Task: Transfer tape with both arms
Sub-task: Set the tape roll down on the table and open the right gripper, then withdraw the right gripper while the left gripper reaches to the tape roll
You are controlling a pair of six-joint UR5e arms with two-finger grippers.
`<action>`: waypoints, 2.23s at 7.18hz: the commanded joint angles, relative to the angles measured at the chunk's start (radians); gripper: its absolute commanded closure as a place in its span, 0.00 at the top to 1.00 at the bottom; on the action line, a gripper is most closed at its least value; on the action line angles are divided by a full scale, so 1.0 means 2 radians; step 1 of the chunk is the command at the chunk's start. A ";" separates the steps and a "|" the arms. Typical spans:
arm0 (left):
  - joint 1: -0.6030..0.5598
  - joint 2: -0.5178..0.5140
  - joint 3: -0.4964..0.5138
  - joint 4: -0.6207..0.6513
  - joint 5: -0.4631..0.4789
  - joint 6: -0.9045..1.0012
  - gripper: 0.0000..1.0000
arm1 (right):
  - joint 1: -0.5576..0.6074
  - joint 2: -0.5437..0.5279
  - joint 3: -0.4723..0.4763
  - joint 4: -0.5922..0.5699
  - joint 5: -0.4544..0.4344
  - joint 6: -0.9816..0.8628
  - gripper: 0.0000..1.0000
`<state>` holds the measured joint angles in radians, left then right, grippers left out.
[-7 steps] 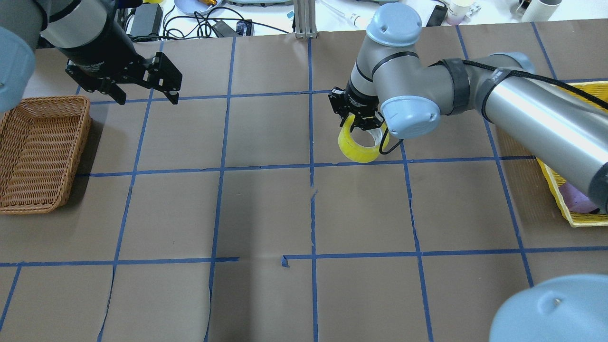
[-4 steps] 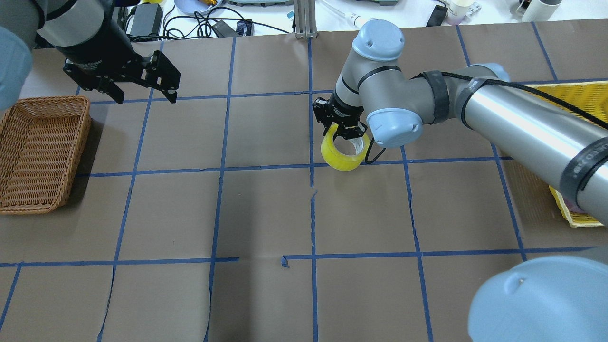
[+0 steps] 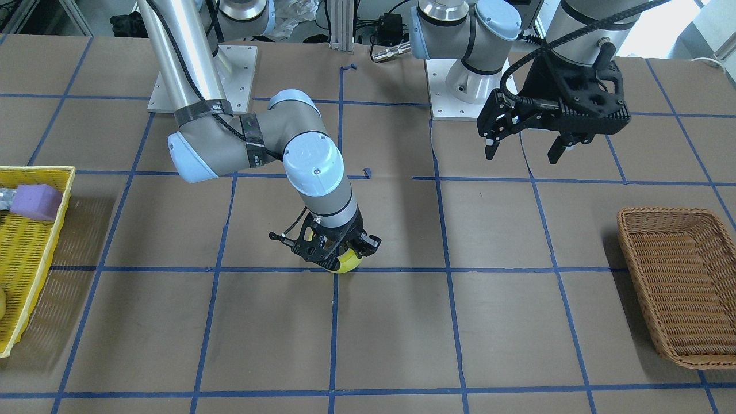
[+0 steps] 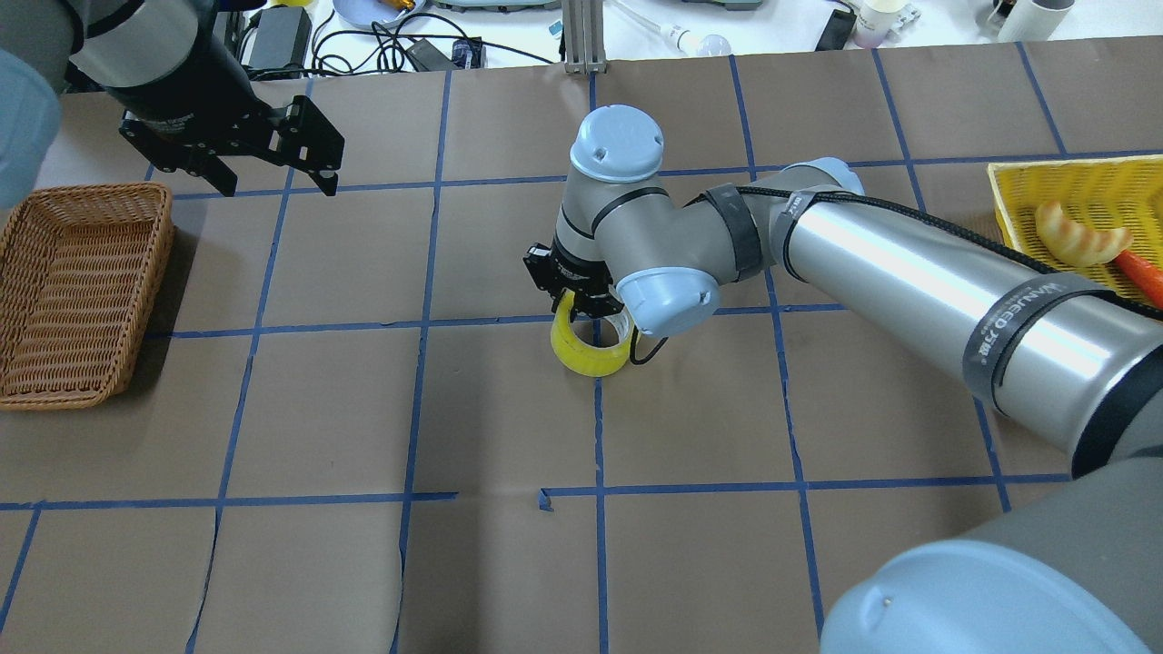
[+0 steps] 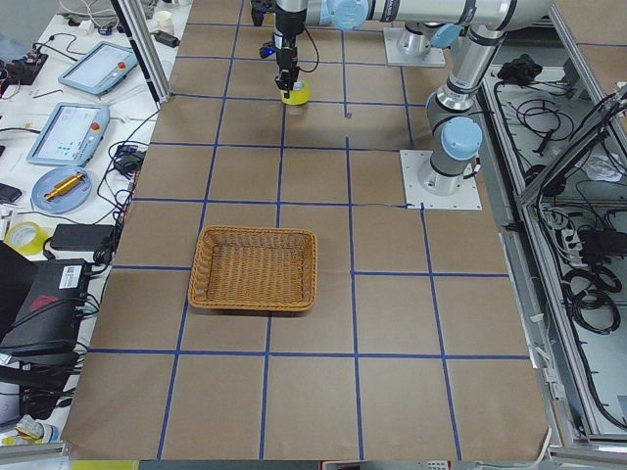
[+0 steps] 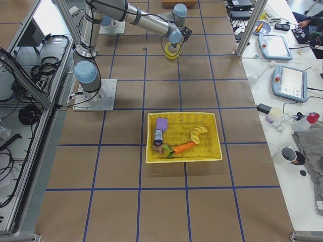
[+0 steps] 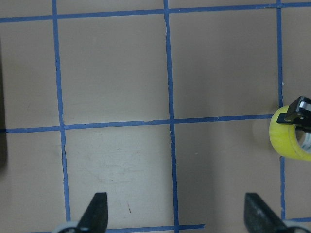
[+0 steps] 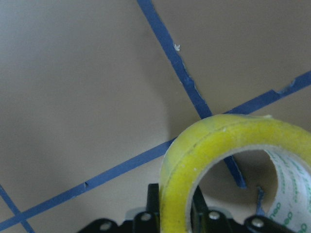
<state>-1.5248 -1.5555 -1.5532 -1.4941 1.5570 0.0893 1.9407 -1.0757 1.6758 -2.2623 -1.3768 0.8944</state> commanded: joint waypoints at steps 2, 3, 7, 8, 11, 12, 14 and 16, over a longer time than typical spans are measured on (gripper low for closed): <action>0.000 0.001 -0.005 0.000 -0.001 0.001 1.00 | -0.010 -0.036 -0.001 -0.007 -0.020 -0.011 1.00; -0.001 0.000 -0.006 0.000 -0.001 0.001 1.00 | -0.030 -0.068 -0.001 0.002 -0.071 -0.046 1.00; -0.018 -0.029 -0.033 0.008 -0.002 -0.009 1.00 | -0.200 -0.174 -0.003 0.213 -0.107 -0.323 1.00; -0.036 -0.050 -0.062 0.077 -0.008 -0.009 1.00 | -0.205 -0.212 -0.003 0.228 -0.119 -0.350 1.00; -0.112 -0.138 -0.125 0.210 -0.063 -0.071 1.00 | -0.203 -0.241 -0.006 0.303 -0.126 -0.356 1.00; -0.129 -0.166 -0.125 0.250 -0.061 -0.096 1.00 | -0.203 -0.254 -0.006 0.324 -0.084 -0.357 1.00; -0.146 -0.199 -0.125 0.288 -0.062 -0.122 1.00 | -0.202 -0.261 -0.003 0.328 -0.035 -0.362 1.00; -0.150 -0.225 -0.125 0.320 -0.062 -0.125 1.00 | -0.200 -0.261 -0.004 0.330 -0.103 -0.393 1.00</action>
<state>-1.8179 -1.9723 -1.8022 -0.9032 1.4328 -0.1544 1.5383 -1.5970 1.6688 -1.6066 -1.5252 0.1318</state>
